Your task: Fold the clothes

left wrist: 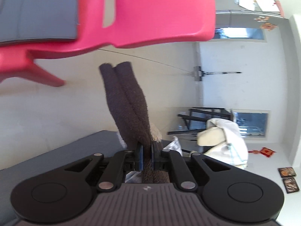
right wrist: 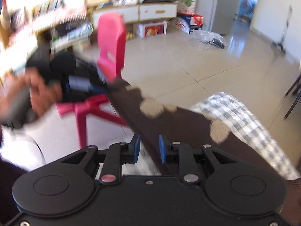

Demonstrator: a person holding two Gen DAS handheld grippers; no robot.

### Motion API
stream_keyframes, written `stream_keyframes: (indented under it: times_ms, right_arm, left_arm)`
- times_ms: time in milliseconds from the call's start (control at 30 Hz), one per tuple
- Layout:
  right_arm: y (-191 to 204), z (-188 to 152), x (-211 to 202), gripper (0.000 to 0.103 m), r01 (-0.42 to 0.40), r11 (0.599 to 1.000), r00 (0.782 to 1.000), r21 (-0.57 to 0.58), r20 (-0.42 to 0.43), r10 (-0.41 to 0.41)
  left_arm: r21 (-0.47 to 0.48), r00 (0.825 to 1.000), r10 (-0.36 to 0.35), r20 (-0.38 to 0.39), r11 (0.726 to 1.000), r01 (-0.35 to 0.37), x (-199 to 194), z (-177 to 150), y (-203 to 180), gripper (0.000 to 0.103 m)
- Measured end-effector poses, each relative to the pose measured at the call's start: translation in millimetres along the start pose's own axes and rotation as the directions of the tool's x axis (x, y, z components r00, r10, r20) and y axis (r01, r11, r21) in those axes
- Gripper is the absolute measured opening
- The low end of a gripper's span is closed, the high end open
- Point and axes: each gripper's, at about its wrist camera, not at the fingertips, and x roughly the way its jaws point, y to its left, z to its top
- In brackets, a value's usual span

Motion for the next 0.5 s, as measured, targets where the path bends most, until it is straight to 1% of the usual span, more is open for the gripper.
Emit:
stream_keyframes:
  times_ms: [100,167,233,333,367,400,500]
  right_arm:
    - [15,-3,9,0.024,0.035,0.997,0.999,-0.076,-0.025,-0.037]
    - [19,1,21,0.024,0.072,0.991,0.996,-0.115,-0.044,-0.078]
    - [21,2,38,0.024,0.110,0.980,0.989,-0.164,-0.082,-0.124]
    - [24,0,55,0.024,0.125,0.966,0.981,-0.226,-0.118,-0.155]
    - [21,-4,53,0.017,0.120,0.966,0.981,-0.228,-0.120,-0.151]
    - [19,-4,51,0.013,0.101,0.971,0.984,-0.219,-0.122,-0.130]
    - [10,-3,38,0.010,0.021,0.985,0.993,-0.172,-0.110,-0.041]
  left_arm:
    - [0.033,1.000,0.024,0.015,0.999,-0.024,-9,-4,1,0.006]
    - [0.048,0.999,0.035,0.026,0.998,-0.036,-9,-6,7,0.006]
    - [0.040,0.999,0.038,0.027,0.998,-0.039,-5,-6,11,0.006]
    - [-0.004,0.999,0.039,0.018,0.999,-0.039,1,-4,24,0.006]
    - [-0.007,0.999,0.031,0.019,0.999,-0.031,4,-3,24,0.006]
    - [-0.011,1.000,0.022,0.020,1.000,-0.022,7,-1,24,0.006]
    - [-0.008,0.999,-0.021,0.035,1.000,0.021,7,5,20,0.006]
